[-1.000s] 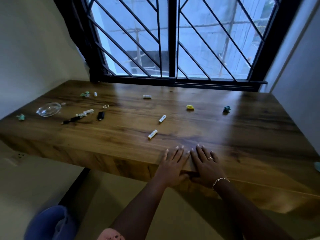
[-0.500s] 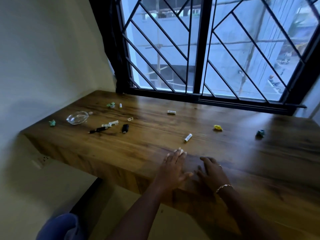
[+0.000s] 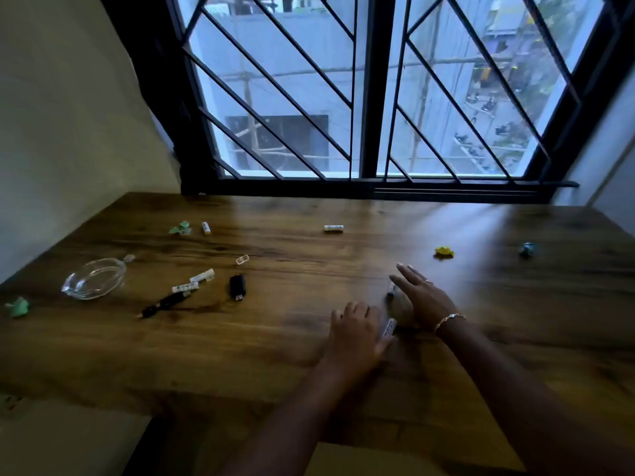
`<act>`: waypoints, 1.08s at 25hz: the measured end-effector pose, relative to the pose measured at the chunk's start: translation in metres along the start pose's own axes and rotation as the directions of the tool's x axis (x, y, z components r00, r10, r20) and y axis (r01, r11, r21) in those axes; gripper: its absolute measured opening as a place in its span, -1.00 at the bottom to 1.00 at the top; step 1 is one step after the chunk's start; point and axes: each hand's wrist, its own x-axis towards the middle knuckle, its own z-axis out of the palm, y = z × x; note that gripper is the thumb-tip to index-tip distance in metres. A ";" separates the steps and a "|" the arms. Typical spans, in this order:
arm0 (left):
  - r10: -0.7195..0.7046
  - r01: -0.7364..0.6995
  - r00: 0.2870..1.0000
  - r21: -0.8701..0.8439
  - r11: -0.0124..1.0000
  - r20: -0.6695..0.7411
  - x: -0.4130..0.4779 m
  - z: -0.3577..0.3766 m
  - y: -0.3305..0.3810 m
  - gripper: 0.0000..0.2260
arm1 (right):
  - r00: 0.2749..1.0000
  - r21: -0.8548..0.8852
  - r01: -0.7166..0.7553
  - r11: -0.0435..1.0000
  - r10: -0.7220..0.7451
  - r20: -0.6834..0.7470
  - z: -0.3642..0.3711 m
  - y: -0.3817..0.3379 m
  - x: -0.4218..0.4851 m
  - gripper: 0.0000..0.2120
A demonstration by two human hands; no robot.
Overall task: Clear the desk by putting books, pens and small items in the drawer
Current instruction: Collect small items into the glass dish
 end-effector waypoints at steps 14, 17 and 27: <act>0.063 -0.048 0.993 -0.143 0.989 0.103 0.037 0.000 -0.015 -0.76 | 0.994 -0.085 0.038 0.996 -0.047 -0.097 0.027 0.007 0.037 -0.77; -0.042 0.041 0.999 -0.283 0.958 0.005 0.050 -0.004 -0.037 -0.82 | 0.992 0.012 0.024 1.000 -0.022 -0.125 0.023 -0.004 0.053 -0.72; -0.480 0.333 0.877 -0.689 0.644 -0.024 0.104 -0.028 -0.121 -0.76 | 0.995 0.112 0.046 0.993 -0.035 -0.098 0.003 -0.053 0.192 -0.78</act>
